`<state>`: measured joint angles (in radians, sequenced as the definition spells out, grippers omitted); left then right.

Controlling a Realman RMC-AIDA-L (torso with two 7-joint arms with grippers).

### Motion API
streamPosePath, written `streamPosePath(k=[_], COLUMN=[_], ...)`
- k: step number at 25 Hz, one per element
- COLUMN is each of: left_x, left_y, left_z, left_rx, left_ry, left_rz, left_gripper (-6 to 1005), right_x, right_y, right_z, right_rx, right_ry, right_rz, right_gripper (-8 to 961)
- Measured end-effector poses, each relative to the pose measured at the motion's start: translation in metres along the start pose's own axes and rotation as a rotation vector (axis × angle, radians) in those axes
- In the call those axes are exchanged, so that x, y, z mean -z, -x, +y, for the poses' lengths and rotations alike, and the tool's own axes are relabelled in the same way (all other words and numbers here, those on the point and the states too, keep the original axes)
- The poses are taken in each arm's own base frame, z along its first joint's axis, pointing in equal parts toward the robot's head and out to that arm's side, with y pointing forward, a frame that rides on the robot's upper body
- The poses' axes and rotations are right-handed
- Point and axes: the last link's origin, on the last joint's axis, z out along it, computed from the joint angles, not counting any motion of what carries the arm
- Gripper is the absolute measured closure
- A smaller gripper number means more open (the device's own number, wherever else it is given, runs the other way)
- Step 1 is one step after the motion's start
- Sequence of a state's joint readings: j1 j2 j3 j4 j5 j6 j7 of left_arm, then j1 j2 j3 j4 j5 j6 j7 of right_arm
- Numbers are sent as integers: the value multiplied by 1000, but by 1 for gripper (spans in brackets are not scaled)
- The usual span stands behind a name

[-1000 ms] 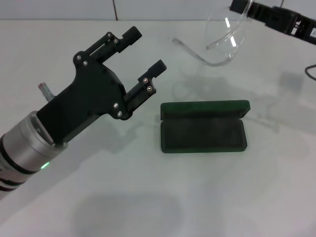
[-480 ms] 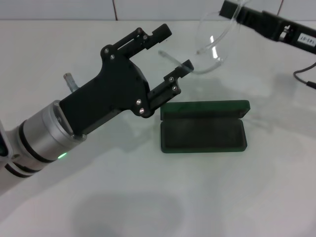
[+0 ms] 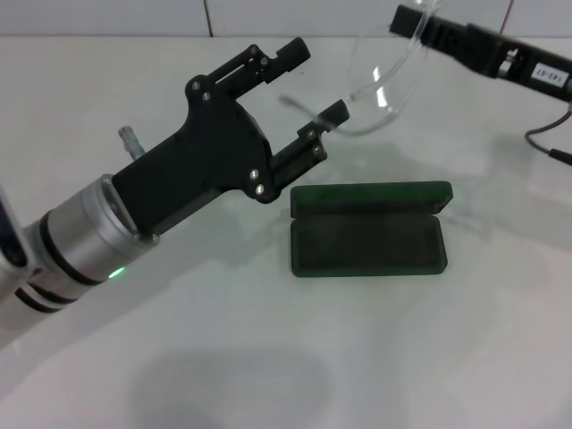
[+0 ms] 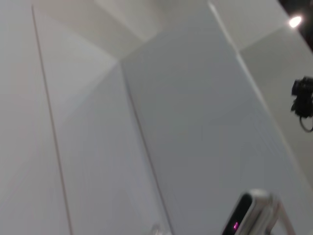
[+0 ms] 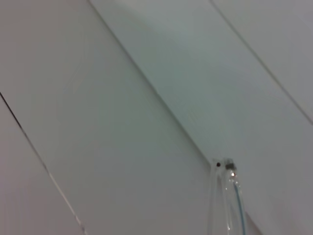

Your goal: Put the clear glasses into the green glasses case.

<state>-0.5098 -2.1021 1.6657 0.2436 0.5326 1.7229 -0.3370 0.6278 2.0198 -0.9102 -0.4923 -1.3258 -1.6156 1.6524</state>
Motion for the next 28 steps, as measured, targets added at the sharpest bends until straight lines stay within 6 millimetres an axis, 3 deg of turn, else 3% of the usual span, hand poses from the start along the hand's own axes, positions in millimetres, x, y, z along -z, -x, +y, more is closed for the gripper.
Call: streamPosePath(k=[7,18,28], left_x=[1,-4,-5], left_y=[12,10,5], left_z=[-2,11,0], left_rx=[3,17,30], left_ry=[-11,80,7], left_rz=[-86,-68,-33], left_gripper=[425,425,425], right_x=[2,-2,-11], right_y=[5,2,-13], right_z=[1,-1,-1], right_rx=[24,40,30], right_ry=[3,-5,-1], right_rz=[-34,-16,76], right_gripper=[803,800,797])
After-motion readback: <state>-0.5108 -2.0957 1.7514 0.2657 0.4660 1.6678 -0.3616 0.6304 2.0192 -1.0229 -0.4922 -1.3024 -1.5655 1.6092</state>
